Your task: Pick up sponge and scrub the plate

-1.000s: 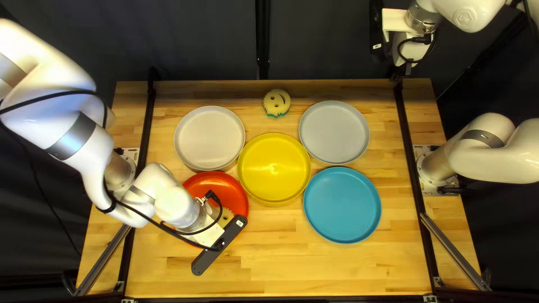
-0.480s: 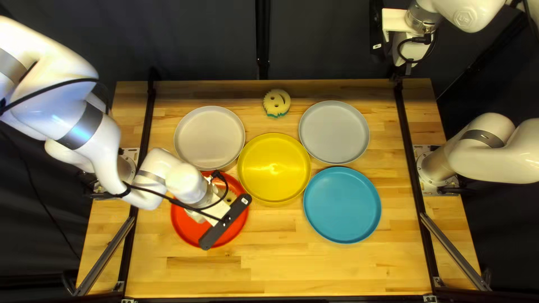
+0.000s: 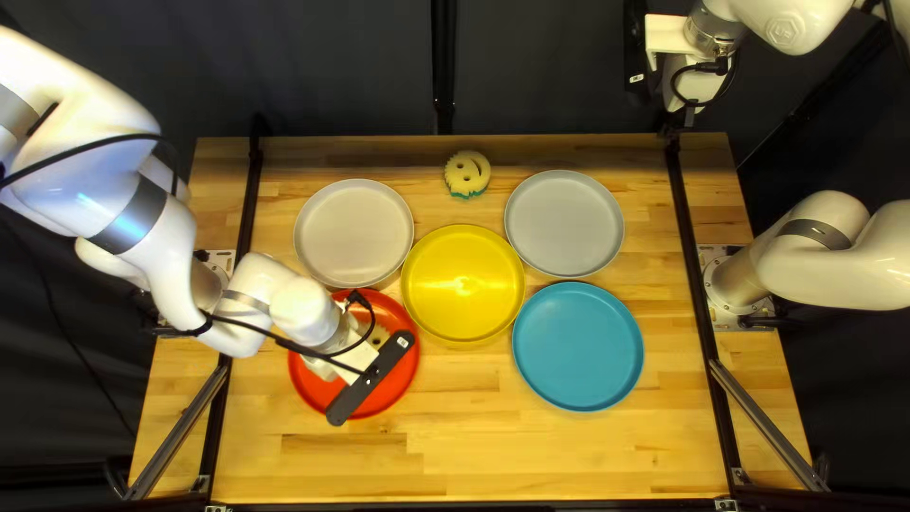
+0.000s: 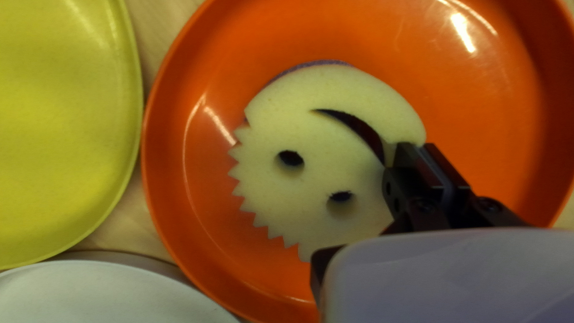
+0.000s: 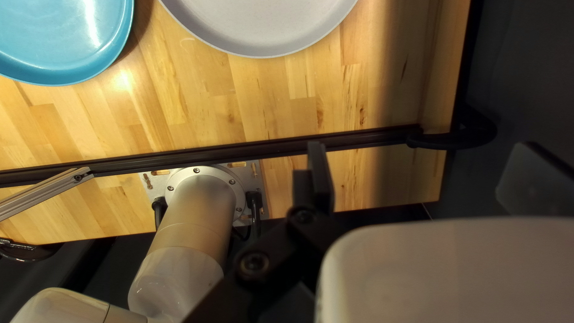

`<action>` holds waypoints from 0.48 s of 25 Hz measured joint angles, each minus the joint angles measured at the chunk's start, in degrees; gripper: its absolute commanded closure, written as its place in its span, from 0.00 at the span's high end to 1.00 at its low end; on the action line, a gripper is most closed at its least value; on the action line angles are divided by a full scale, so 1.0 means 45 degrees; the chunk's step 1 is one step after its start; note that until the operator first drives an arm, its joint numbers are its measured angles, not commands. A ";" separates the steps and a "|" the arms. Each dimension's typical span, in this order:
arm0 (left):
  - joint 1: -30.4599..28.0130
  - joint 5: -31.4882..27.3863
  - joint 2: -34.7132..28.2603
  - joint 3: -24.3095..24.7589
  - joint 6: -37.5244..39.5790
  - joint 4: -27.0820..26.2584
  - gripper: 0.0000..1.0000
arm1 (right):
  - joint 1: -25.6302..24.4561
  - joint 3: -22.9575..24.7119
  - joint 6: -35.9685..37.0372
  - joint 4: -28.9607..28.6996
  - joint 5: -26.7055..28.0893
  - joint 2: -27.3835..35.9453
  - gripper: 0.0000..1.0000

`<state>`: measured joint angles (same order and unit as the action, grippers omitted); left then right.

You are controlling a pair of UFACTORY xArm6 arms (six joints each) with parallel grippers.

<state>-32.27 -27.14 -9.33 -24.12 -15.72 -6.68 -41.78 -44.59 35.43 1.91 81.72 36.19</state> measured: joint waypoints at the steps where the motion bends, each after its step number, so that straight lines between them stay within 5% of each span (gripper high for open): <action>1: -0.0197 -0.0080 -0.0049 -0.0055 0.0263 0.0060 0.00 | 0.0000 0.0000 0.0000 0.0000 0.0000 0.0000 1.00; 12: -0.0349 0.0227 -0.0819 0.1062 0.0615 -0.0182 0.00 | 0.0000 0.0000 0.0000 0.0000 0.0000 0.0000 1.00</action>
<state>-33.84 -26.12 -13.01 -19.34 -12.95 -7.50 -41.78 -44.59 35.43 1.91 81.72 36.19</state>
